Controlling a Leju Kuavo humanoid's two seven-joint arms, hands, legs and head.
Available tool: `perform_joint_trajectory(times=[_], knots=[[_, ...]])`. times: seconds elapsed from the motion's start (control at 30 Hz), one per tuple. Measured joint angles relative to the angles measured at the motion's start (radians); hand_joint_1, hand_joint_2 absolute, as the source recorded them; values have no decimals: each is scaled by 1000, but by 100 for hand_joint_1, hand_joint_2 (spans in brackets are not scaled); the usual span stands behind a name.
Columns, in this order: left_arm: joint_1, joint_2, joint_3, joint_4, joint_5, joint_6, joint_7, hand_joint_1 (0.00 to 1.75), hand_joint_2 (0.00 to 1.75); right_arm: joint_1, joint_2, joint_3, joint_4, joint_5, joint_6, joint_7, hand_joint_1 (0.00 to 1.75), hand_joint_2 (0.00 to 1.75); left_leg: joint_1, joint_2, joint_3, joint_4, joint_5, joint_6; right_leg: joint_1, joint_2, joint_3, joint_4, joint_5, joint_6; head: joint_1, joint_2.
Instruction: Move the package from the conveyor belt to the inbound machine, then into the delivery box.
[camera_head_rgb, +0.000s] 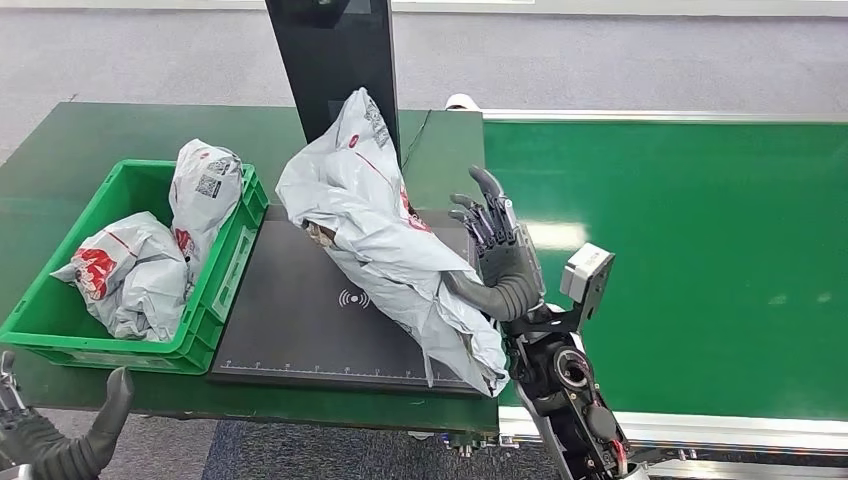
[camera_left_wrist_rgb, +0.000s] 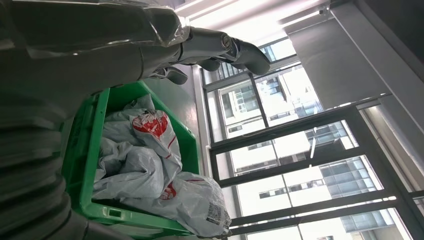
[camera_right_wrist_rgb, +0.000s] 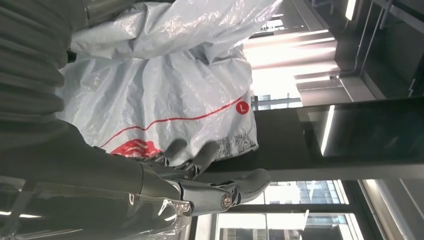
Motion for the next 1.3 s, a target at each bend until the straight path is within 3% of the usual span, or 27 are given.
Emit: perform_joint_trajectory(times=[1.07,1.3], knots=[[-4,-8,2,0,-8,-9,10,0,175,63,-6,-49,-89,25,-7,7,0,175,0,0,0,0,0,0,0,0,0,0,0,0,0,0],[-6,-8,1,0,-14,-9,15,0,175,74,-12,-56,-96,111,-32,74,0,175,0,0,0,0,0,0,0,0,0,0,0,0,0,0]])
